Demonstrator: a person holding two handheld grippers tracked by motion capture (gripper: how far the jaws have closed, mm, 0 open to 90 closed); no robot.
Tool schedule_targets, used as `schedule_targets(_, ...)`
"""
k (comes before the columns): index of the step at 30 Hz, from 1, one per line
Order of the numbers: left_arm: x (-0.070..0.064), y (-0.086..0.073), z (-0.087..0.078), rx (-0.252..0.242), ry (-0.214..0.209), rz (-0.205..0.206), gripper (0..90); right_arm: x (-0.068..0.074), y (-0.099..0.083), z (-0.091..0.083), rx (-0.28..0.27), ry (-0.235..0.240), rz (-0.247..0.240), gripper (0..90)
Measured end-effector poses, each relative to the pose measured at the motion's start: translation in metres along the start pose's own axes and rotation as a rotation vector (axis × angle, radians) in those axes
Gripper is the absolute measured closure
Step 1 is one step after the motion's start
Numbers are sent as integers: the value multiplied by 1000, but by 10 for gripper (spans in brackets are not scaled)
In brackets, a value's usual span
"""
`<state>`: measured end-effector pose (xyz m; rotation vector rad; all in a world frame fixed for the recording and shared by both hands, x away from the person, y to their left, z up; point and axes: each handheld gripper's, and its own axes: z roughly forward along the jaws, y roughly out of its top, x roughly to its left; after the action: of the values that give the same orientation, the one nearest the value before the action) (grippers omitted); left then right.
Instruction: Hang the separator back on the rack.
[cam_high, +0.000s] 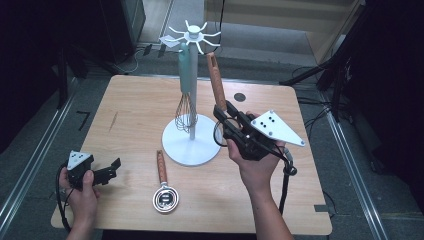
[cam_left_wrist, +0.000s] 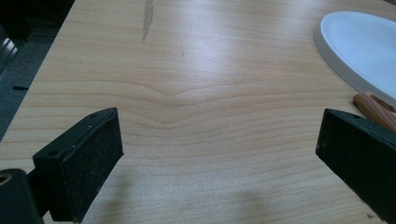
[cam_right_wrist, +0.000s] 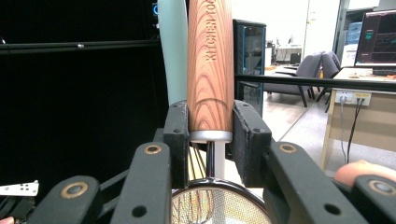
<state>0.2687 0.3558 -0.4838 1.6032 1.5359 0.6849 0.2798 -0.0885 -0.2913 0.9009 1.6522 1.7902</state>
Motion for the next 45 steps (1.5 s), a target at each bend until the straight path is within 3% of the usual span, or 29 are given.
schedule_targets(45,0,0,0,2,-2,-2,6,9,5,16,-4,-1,-21,710)
